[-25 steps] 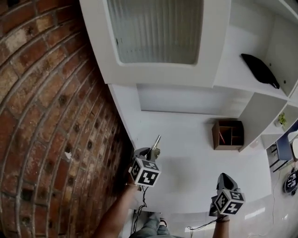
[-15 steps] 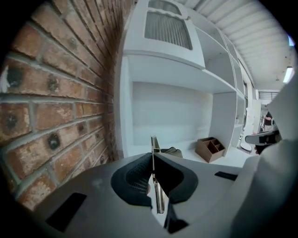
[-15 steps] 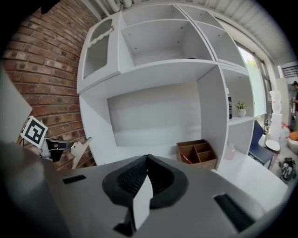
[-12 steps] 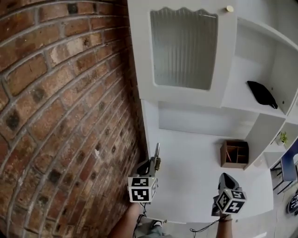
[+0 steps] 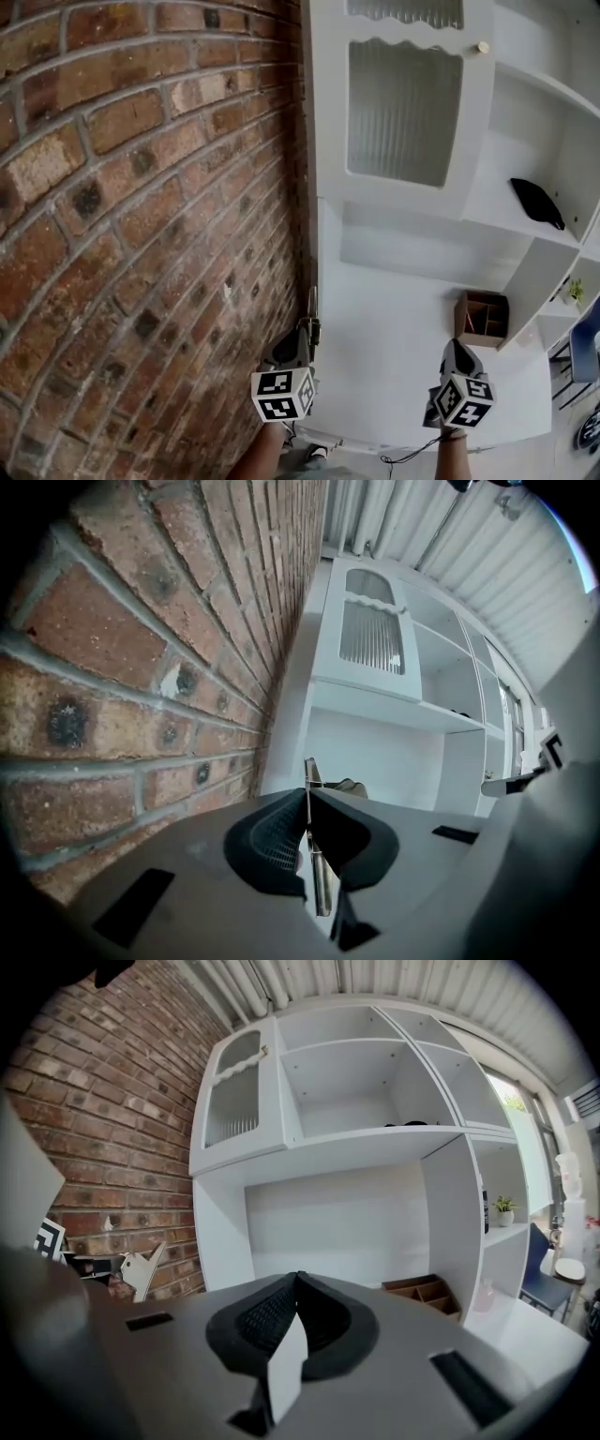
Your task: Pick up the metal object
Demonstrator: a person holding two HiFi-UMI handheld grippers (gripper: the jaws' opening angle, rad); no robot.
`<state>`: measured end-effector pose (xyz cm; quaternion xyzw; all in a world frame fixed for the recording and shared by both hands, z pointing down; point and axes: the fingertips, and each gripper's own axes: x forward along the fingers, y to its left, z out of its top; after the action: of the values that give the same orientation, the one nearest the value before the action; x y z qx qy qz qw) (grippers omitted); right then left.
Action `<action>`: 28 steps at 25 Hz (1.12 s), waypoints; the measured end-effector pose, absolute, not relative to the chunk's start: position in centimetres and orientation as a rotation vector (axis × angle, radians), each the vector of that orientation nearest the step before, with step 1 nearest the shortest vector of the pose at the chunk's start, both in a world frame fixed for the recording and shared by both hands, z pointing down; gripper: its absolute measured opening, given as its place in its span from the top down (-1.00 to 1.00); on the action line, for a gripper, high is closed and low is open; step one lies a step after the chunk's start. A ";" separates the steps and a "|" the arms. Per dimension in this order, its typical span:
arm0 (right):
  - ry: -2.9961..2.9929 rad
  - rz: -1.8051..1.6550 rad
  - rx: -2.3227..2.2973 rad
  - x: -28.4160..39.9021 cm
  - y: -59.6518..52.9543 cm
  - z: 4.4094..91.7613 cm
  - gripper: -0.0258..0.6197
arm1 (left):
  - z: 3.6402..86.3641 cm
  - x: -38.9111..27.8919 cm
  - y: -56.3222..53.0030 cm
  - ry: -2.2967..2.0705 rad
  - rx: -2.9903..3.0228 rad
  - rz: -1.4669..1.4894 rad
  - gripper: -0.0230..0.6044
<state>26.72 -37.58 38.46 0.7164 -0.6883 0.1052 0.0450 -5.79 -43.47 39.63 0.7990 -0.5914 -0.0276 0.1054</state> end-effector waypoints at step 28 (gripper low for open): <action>-2.112 0.266 2.117 24.0 -37.4 38.8 0.92 | 39.5 -6.4 -43.0 -1.751 2.410 -0.029 0.88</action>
<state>24.01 -37.36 38.80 0.7035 -0.7018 0.0885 0.0695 -6.41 -43.02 39.45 0.8064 -0.5857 -0.0098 0.0812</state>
